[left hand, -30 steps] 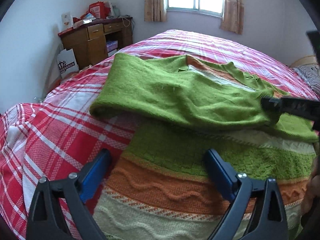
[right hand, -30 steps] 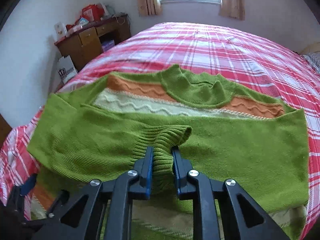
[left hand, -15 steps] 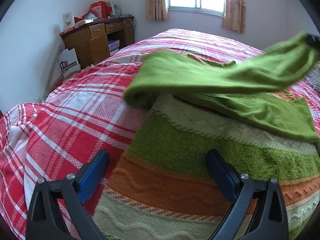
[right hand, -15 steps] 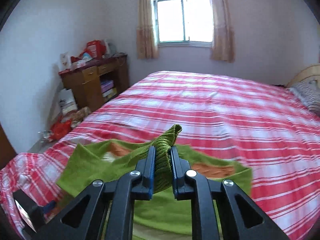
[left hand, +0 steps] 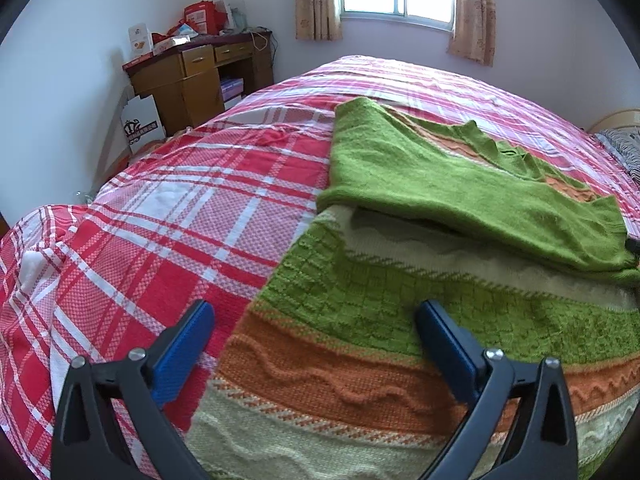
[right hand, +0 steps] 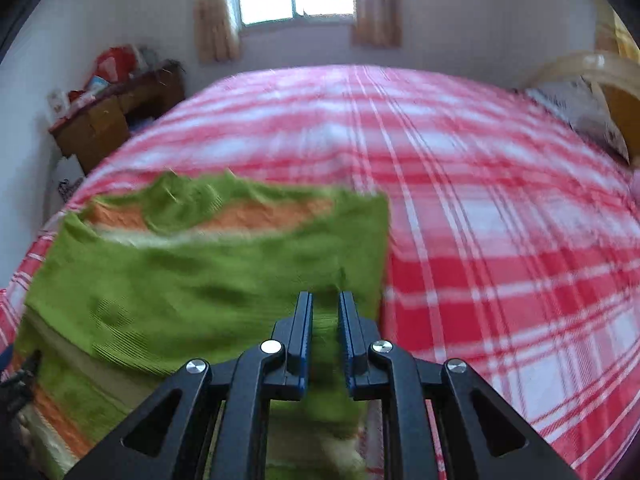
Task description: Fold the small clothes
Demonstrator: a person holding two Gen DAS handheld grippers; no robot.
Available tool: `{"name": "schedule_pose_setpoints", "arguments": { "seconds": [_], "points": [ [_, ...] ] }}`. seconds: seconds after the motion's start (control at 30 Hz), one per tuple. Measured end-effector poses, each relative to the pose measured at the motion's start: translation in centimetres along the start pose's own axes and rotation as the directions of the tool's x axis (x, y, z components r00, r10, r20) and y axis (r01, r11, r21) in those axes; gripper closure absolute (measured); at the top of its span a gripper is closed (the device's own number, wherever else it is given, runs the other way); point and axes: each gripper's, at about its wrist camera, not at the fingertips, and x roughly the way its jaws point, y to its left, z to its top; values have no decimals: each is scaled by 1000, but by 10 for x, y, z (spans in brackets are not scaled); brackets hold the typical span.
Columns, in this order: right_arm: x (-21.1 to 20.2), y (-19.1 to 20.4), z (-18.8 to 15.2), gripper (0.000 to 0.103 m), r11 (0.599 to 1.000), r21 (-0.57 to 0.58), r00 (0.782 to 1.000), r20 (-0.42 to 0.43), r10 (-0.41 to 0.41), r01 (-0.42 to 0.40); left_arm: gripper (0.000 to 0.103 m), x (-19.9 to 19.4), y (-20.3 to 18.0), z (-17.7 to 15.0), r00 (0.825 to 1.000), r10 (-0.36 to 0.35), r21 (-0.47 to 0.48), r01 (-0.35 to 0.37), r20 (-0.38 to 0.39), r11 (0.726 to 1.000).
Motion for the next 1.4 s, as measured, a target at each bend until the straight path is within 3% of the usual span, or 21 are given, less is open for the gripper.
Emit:
{"name": "schedule_pose_setpoints", "arguments": {
  "seconds": [0.07, 0.17, 0.23, 0.3, 0.33, 0.37, 0.4, 0.43, 0.53, 0.57, 0.63, 0.73, 0.83, 0.9, 1.0, 1.17, 1.33, 1.4],
  "points": [
    [-11, -8, -6, 89, 999, 30, 1000, 12, 11, -12, 0, 0, -1, 0, 1000, -3, -2, 3, 0, 1000],
    [-28, -26, -7, 89, 993, 64, 994, 28, -105, 103, 0, 1, 0, 1, 1000, -7, -4, 7, -2, 1000],
    [-36, -34, -6, 89, 990, 96, 994, 40, -104, 99, 0, 0, 0, 1, 1000, -10, -5, 10, -1, 1000],
    [-55, -47, 0, 86, 985, 170, 997, 74, -30, 17, 1, -2, 3, 1, 1000, -24, -17, 24, 2, 1000],
    [-59, -47, 3, 76, 984, 177, 996, 84, -10, -5, 3, -4, 5, 2, 1000, -27, -24, 27, 1, 999],
    [-61, -45, 7, 56, 984, 176, 995, 100, 13, -31, 8, -6, 5, 3, 1000, -31, -23, 32, 2, 999],
    [-61, -45, 7, 45, 984, 176, 995, 100, 13, -31, 10, -9, 5, 6, 999, -35, -17, 36, 8, 999],
    [-60, -33, 13, 35, 984, 155, 990, 128, 65, -85, 10, -15, 4, 10, 999, -31, -7, 32, 30, 999],
    [-51, 3, 21, 39, 994, 43, 988, 122, 90, -96, 10, -29, -2, 31, 993, -20, 6, 19, 117, 1000],
    [-45, 19, 22, 57, 997, -16, 990, 115, 76, -75, 9, -31, -4, 38, 990, -22, 5, 21, 139, 1000],
    [-26, 45, 22, 74, 992, -100, 994, 68, 84, -77, 9, -24, -10, 54, 988, -1, 4, 1, 153, 1000],
    [-8, 56, 19, 74, 990, -118, 996, 26, 82, -79, 9, 5, -18, 70, 990, 81, -2, -82, 112, 997],
    [22, 53, 10, 74, 992, -117, 998, -50, 37, -43, 11, 47, -19, 67, 984, 179, 41, -179, 9, 983],
    [24, 33, 9, 74, 996, -31, 996, -32, 83, -84, 7, 54, -11, 68, 990, 142, 14, -141, -16, 990],
    [27, 23, 9, 74, 992, 21, 992, -20, 123, -123, 0, 59, -2, 70, 989, 145, -28, -146, -43, 989],
    [27, 43, 9, 73, 997, -69, 999, -21, 28, -29, 0, 52, -3, 68, 990, 139, -18, -139, -31, 990],
    [11, 42, -1, 66, 992, -120, 998, -54, 18, -24, 0, 22, 17, 43, 997, 63, -28, -64, -46, 998],
    [-3, 44, -14, 64, 984, -177, 999, -46, -7, -1, 0, 11, 25, 30, 995, 98, -5, -99, -34, 995]
  ]
}}
